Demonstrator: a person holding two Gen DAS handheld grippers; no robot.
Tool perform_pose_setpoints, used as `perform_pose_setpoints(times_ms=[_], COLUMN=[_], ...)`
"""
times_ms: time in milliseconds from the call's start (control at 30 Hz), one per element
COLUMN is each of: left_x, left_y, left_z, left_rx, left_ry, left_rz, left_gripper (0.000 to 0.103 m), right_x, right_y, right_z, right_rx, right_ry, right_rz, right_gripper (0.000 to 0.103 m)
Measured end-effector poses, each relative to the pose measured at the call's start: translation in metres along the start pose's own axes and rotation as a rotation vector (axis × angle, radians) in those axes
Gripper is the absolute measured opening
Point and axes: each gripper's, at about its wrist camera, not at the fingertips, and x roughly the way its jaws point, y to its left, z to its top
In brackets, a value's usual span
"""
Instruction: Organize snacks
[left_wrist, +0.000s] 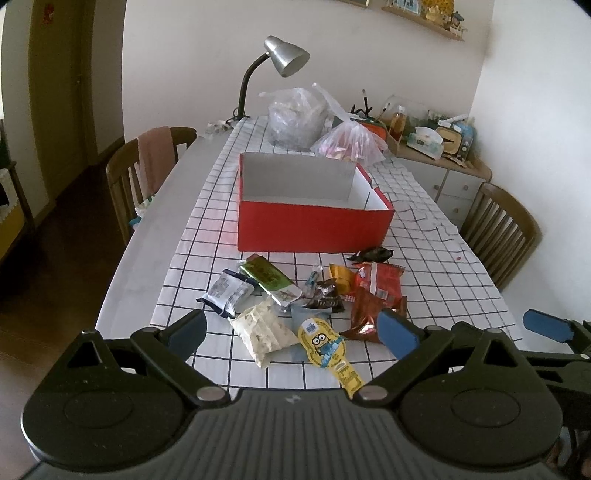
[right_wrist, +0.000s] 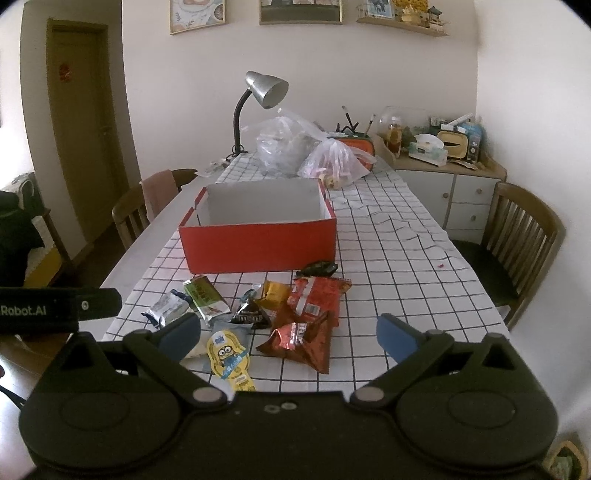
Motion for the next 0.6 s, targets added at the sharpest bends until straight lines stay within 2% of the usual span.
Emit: perform_pose_setpoints(times_ms=[600], left_x=[-0.0015], left_y=[-0.0033], left_z=[-0.0036], left_rx=[0.009], left_ry=[0.008], left_rz=[-0.007], left_gripper=[0.099], right_x=[-0.0031], right_y=[-0.0027], right_z=[-0.0068], right_rx=[0.007], right_ry=[-0.004], right_rz=[-0.014], right_gripper=[0.101])
